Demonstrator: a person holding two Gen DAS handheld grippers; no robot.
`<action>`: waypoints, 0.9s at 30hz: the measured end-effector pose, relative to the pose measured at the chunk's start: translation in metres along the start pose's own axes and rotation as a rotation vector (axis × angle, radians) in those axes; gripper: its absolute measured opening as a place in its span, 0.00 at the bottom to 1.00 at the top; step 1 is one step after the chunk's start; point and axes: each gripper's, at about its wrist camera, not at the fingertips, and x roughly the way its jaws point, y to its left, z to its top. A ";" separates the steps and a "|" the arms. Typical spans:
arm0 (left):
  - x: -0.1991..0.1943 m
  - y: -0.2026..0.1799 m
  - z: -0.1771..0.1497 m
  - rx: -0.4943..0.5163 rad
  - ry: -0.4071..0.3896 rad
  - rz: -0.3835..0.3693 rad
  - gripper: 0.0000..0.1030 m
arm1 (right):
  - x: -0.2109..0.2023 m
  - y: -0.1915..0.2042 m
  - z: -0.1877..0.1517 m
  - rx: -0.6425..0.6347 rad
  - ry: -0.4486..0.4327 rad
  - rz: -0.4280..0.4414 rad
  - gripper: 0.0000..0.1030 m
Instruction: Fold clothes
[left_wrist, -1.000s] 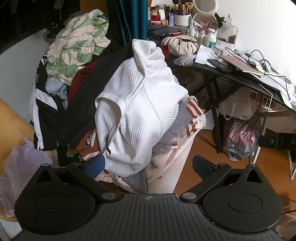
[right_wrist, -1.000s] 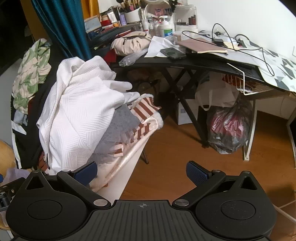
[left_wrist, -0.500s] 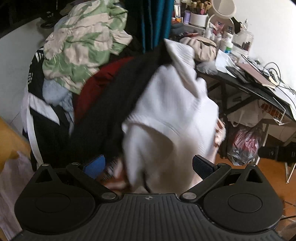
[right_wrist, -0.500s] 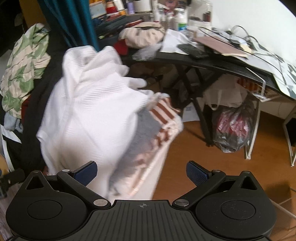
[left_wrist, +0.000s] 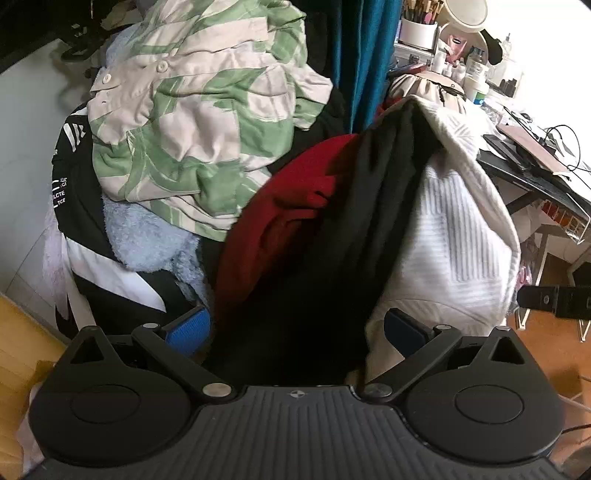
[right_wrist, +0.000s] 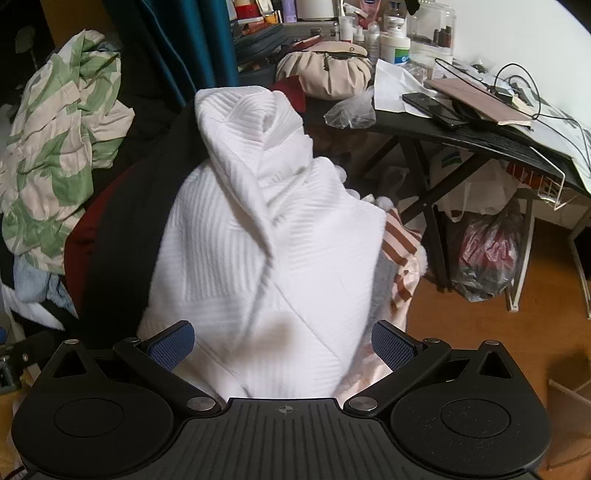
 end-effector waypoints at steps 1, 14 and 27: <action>0.002 0.004 0.001 0.002 0.001 -0.002 1.00 | 0.002 0.005 0.001 0.003 -0.001 -0.005 0.99; 0.017 0.044 0.002 -0.043 0.037 0.021 1.00 | 0.023 0.050 0.007 -0.048 0.043 -0.016 0.99; 0.032 0.011 0.014 0.011 0.057 0.044 1.00 | 0.031 0.029 0.013 -0.046 0.067 -0.016 0.99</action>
